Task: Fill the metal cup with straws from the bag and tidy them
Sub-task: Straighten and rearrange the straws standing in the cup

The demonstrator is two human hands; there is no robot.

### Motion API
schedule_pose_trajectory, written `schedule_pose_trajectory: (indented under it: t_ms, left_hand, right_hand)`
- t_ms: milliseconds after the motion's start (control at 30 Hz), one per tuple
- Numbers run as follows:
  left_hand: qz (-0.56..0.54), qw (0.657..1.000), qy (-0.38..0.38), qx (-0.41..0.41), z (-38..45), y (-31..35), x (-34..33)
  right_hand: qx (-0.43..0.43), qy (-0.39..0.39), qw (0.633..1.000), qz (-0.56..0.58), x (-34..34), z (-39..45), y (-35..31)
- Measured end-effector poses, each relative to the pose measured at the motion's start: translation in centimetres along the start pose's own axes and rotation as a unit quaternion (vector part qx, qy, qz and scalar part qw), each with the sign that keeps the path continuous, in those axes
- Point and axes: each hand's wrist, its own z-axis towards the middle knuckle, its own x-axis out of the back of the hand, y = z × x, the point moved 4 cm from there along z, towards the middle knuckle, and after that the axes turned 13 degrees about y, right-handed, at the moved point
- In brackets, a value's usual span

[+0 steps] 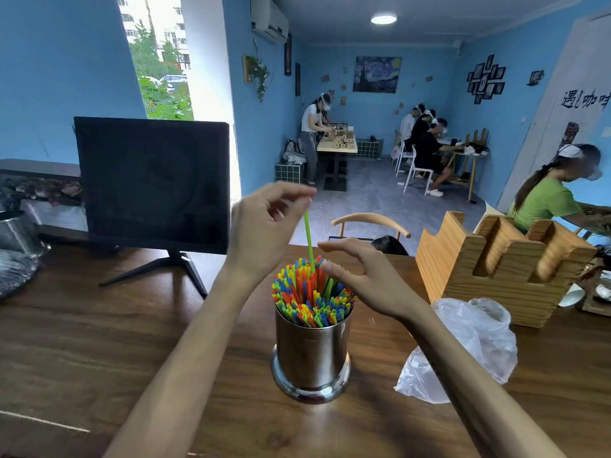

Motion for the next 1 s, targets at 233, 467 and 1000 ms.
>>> schedule_pose_trajectory:
  t_ms: [233, 467, 1000]
  left_hand:
    - [-0.162, 0.974, 0.15, 0.049, 1.4, 0.3, 2.4]
    - [-0.061, 0.982, 0.045, 0.172, -0.6, -4.4, 2.6]
    - [0.112, 0.967, -0.172, 0.153, -3.0, -7.0, -3.2]
  right_hand:
    - [-0.034, -0.028, 0.988, 0.151, 0.0, 1.3, -0.3]
    - [-0.247, 0.124, 0.866, 0.417, 3.7, 2.3, 2.6]
    - [-0.033, 0.179, 0.967, 0.176, 1.9, 2.6, -0.9]
